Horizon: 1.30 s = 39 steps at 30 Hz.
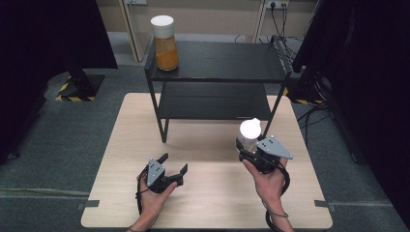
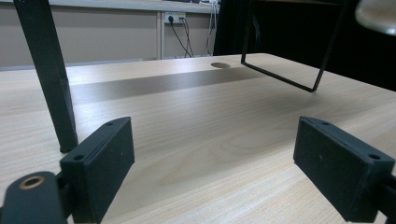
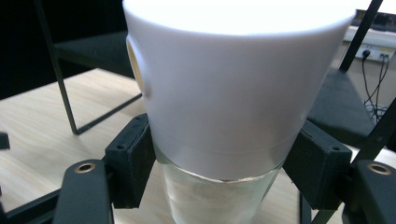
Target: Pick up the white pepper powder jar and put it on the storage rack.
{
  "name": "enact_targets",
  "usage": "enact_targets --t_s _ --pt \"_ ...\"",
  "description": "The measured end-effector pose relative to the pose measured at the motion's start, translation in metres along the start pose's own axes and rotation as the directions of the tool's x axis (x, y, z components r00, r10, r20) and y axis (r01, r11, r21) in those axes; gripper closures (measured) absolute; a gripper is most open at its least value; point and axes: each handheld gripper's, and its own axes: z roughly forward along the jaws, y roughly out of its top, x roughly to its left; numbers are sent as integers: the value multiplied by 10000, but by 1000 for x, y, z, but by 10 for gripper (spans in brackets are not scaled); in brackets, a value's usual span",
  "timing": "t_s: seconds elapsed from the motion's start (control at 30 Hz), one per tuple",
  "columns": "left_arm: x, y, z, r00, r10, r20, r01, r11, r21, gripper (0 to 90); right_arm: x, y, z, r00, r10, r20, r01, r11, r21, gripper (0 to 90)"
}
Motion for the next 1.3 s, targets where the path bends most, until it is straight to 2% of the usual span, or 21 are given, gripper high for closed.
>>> enact_targets --t_s 0.4,1.3 --pt "0 0 0 10000 -7 6 7 10000 16 121 -1 20 -8 9995 83 291 -64 9978 -664 306" --pt "1 1 0 10000 -52 4 52 10000 28 121 -3 54 -12 9980 218 600 -130 9896 -1429 307"
